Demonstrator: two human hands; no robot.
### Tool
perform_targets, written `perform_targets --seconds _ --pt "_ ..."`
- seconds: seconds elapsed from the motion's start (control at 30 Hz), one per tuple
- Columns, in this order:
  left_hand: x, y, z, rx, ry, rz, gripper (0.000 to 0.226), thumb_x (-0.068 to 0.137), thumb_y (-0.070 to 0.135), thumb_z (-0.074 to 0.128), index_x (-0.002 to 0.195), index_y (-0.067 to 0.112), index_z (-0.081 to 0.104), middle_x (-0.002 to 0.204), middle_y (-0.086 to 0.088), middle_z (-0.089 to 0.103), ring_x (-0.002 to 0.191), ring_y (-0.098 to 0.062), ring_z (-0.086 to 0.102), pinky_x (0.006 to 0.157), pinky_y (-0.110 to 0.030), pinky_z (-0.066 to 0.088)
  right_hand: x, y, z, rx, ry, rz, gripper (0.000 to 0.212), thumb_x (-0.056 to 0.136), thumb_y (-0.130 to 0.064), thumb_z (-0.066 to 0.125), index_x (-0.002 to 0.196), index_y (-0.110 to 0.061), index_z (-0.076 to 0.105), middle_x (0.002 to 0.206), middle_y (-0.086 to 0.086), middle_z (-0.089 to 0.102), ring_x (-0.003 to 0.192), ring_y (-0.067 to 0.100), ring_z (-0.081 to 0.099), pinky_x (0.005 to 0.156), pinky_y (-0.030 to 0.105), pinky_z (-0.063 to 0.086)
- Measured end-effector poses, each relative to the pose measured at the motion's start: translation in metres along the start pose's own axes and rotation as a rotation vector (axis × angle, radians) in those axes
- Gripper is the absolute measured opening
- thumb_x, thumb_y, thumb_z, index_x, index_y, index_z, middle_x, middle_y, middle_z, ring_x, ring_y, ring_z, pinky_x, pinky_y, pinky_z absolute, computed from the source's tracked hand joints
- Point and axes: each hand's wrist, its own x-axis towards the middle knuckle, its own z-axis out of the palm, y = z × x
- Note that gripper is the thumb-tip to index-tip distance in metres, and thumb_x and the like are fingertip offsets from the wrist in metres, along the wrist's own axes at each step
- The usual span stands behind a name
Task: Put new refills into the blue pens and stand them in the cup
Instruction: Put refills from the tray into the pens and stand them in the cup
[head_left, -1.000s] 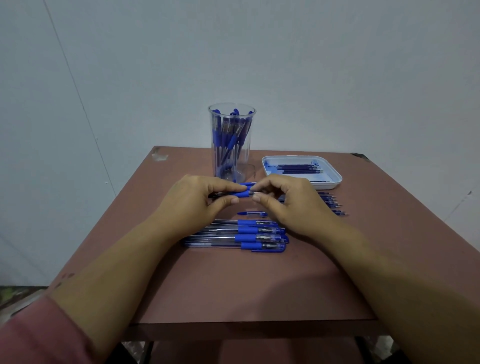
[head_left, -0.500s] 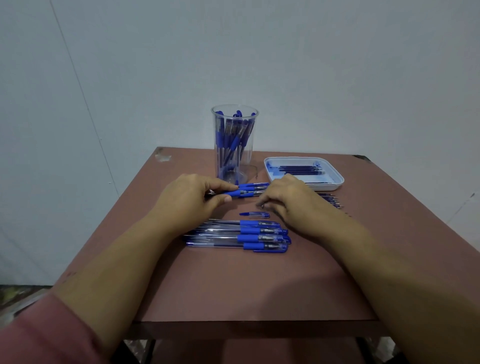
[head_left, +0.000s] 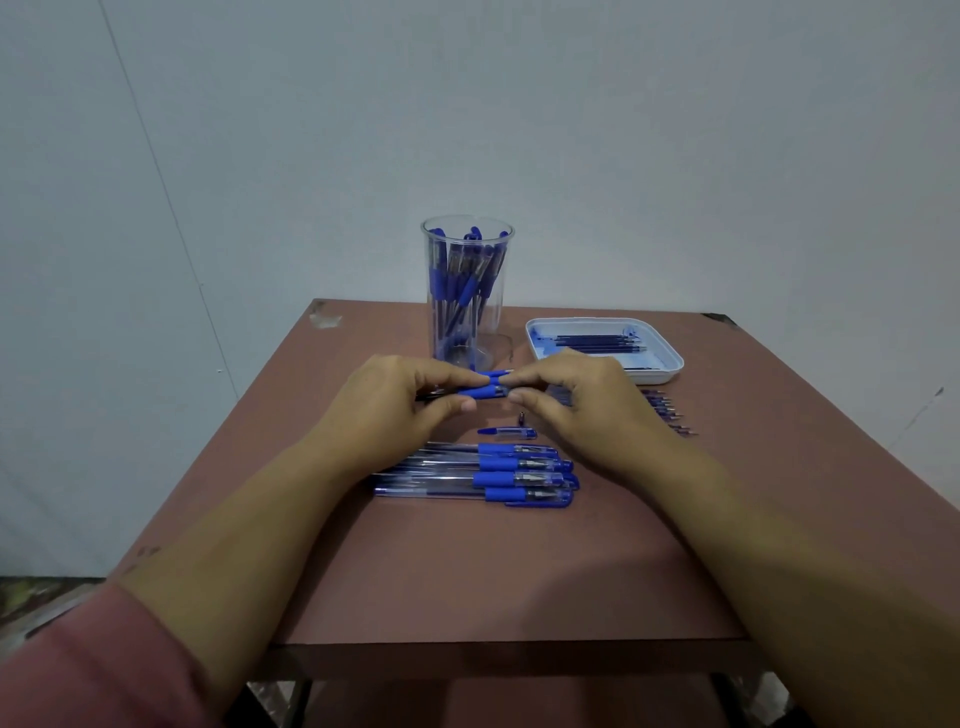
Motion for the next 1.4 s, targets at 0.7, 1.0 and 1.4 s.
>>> perform_targets --seconds 0.7,1.0,1.4 --pt "0.0 0.002 0.002 0.012 -0.007 0.016 0.026 0.085 0.031 0.073 0.109 0.04 0.072 0.097 0.019 0.072 0.085 0.003 0.064 0.074 -0.01 0.045 -0.011 0.01 -0.007 -0.193 0.063 -0.142 0.026 0.089 -0.027 0.069 0.114 -0.026 0.07 0.09 -0.023 0.062 0.081 0.003 0.05 0.079 0.022 0.041" --pt "0.0 -0.004 -0.005 0.017 0.024 -0.014 0.025 0.085 0.031 0.073 0.108 0.042 0.071 0.091 0.025 0.069 0.085 0.004 0.062 0.071 -0.006 0.042 -0.021 0.035 -0.014 -0.165 0.217 -0.061 0.019 0.085 -0.013 0.067 0.1 -0.021 0.075 0.087 -0.008 0.072 0.078 0.016 0.061 0.074 0.029 0.048" --pt "0.0 -0.011 -0.007 0.006 0.058 -0.053 0.026 0.085 0.031 0.073 0.109 0.039 0.072 0.09 0.022 0.071 0.083 0.009 0.061 0.068 -0.003 0.039 -0.025 0.055 -0.027 -0.261 -0.019 0.237 0.022 0.095 -0.016 0.058 0.106 -0.028 0.073 0.105 -0.013 0.069 0.108 0.013 0.05 0.095 0.032 0.031"
